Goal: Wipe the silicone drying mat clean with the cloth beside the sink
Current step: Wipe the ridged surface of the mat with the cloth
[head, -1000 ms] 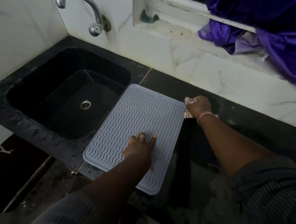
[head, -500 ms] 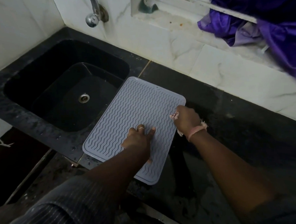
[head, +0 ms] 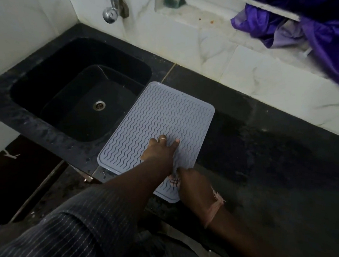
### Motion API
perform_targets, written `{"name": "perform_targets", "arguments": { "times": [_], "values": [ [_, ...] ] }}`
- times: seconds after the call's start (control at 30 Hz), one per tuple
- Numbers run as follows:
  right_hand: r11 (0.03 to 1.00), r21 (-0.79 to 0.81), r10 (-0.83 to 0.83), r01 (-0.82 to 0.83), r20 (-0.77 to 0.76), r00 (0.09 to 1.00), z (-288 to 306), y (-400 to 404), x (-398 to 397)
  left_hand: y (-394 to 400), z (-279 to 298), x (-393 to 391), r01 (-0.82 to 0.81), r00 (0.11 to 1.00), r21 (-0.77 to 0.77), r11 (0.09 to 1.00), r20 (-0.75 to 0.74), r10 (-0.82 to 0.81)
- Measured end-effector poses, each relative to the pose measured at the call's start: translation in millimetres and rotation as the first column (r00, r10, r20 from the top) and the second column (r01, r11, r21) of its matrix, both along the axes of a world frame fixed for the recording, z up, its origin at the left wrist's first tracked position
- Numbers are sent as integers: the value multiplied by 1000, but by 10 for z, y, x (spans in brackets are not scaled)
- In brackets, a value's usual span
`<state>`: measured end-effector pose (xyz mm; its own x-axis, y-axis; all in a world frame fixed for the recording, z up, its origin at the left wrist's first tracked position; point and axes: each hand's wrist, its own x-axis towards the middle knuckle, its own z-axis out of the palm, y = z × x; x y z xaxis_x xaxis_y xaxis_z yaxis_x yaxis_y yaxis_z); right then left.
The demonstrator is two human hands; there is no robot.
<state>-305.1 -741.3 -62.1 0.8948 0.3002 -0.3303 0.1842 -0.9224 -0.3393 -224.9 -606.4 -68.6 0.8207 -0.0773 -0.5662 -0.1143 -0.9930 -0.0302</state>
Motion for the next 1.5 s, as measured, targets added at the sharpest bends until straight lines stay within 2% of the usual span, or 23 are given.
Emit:
{"name": "perform_targets", "arguments": {
  "times": [0.13, 0.3, 0.43, 0.53, 0.6, 0.67, 0.73, 0.83, 0.93, 1.0, 1.13, 1.27, 1.37, 1.43, 1.5],
  "values": [
    [999, -33, 17, -18, -31, 999, 67, 37, -26, 7, 9, -8, -19, 1000, -9, 1000, 21, 19],
    [993, 61, 111, -101, -189, 976, 216, 72, -158, 62, 35, -15, 4, 999, -36, 999, 48, -2],
    [959, 241, -47, 146, -375, 926, 357, -6, 62, 160, 151, -46, 58, 997, -78, 995, 62, -53],
    [935, 267, -134, 235, -348, 928, 310, -80, 246, 354, 214, -90, -75, 990, -253, 965, 97, 103],
    [932, 292, -109, 216, -343, 933, 223, -33, 274, 581, 204, -163, -199, 951, -339, 920, 160, 265],
    [922, 343, -54, 177, -338, 940, 167, 98, 272, 844, 185, -278, -302, 891, -349, 887, 228, 393],
    [909, 403, 23, 106, -302, 953, 140, 261, 308, 1071, 160, -408, -406, 846, -307, 861, 229, 481],
    [877, 467, 208, -116, -150, 966, 113, 562, 382, 1249, 120, -565, -503, 795, -287, 815, 216, 567],
    [841, 319, 438, -438, 75, 896, 20, 823, 447, 1283, 99, -629, -494, 788, -302, 815, 241, 567],
    [810, 187, 541, -557, 132, 831, -12, 874, 465, 1284, 120, -622, -473, 799, -257, 843, 278, 533],
    [731, 198, 647, -653, 104, 755, 67, 661, 328, 1259, 172, -572, -470, 813, -179, 864, 295, 503],
    [738, 252, 645, -625, 6, 764, 51, 247, 178, 1259, 143, -543, -479, 810, -165, 862, 296, 506],
    [745, 235, 657, -625, -91, 749, 69, 8, 176, 1281, 123, -540, -486, 805, -190, 853, 282, 521],
    [741, 197, 671, -642, -180, 719, 106, -44, 251, 1281, 128, -547, -462, 820, -188, 866, 282, 499],
    [751, 208, 659, -626, -200, 725, 168, 38, 371, 1291, 126, -555, -433, 837, -190, 881, 279, 471]
  ]
}}
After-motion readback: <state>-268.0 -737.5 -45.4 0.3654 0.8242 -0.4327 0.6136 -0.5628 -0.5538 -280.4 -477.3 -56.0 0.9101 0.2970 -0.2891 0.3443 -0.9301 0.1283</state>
